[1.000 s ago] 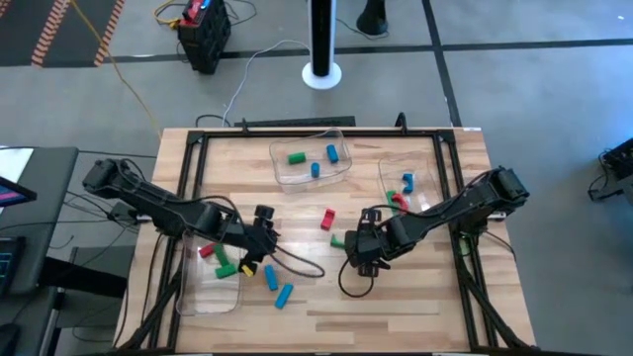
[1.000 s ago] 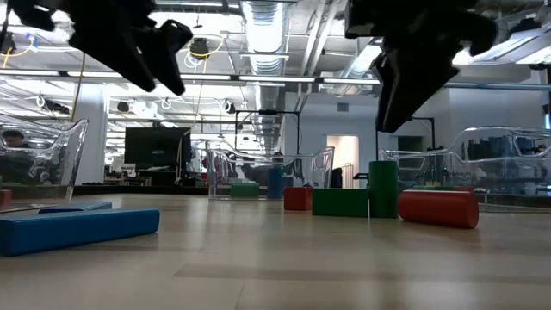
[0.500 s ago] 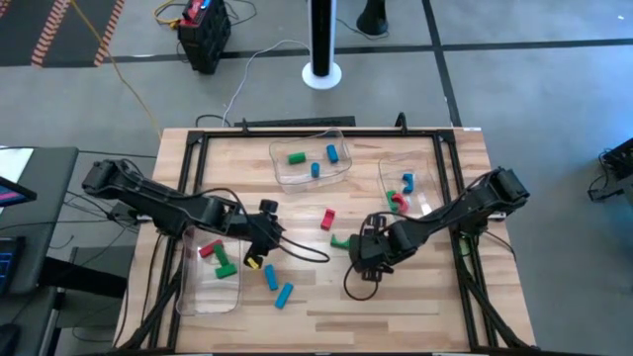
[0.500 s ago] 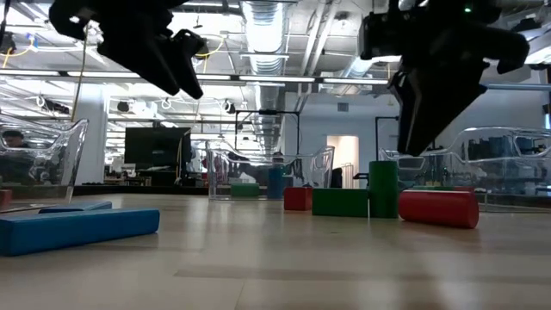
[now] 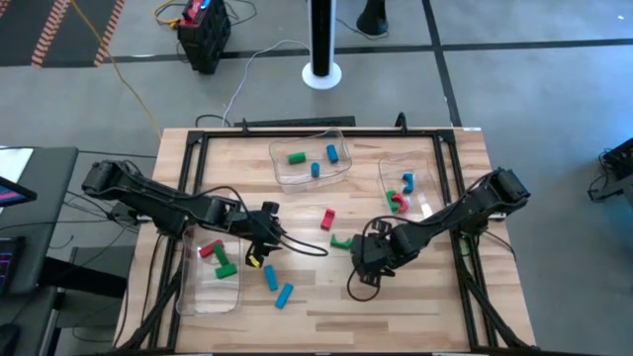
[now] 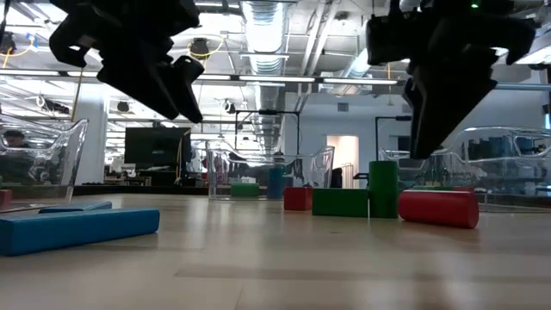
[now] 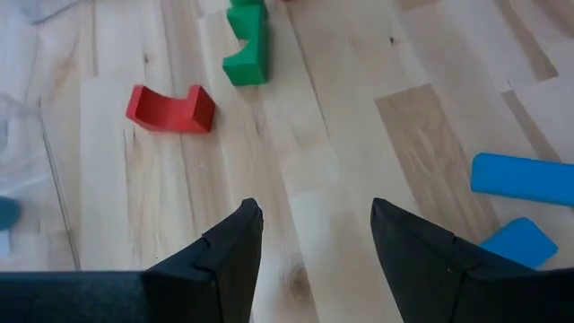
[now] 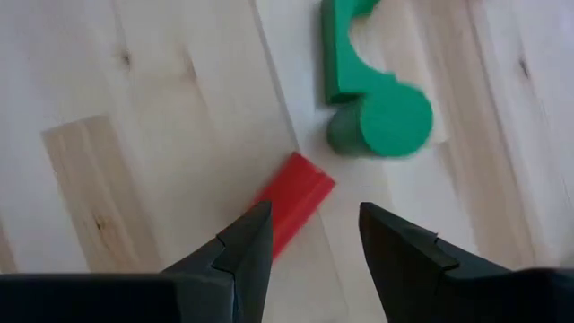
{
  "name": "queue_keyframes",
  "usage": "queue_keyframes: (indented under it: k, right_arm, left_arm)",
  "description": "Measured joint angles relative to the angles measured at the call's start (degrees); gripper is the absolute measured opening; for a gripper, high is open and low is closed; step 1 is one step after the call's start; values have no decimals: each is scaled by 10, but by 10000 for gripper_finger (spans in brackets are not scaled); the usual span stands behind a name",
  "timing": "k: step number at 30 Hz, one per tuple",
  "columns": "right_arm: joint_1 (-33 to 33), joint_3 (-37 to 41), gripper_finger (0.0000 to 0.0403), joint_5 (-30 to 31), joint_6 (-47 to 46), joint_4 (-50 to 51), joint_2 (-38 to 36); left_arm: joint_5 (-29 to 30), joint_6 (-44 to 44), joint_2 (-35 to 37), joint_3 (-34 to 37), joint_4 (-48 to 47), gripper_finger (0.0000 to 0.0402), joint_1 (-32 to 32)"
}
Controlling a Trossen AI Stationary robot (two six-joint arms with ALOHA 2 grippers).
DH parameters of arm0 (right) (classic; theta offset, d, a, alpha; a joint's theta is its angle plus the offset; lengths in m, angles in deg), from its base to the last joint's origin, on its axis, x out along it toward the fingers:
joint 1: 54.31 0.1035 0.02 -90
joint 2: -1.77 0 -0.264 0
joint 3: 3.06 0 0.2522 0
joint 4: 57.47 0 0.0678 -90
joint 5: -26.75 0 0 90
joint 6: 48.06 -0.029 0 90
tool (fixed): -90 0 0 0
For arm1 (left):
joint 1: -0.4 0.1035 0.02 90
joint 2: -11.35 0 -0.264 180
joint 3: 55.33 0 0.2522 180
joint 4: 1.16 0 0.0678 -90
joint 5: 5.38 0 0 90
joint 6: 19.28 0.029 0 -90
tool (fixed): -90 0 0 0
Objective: Sort blocks by size
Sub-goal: Put the red arch block into the right transparent bin
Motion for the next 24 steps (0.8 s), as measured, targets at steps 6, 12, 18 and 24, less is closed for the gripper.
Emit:
queue_keyframes:
  k: [6,12,18,24]
  right_arm:
    - [18,32,195,-3,-51,-37,0]
    - [26,35,195,-1,-42,-60,0]
    - [24,31,195,29,-16,-60,0]
    - [15,31,195,70,12,-61,0]
  left_arm:
    - [-28,10,0,0,23,201,0]
    - [-33,22,0,0,34,201,0]
    - [-45,31,0,0,54,201,0]
    - [-45,37,0,0,68,201,2]
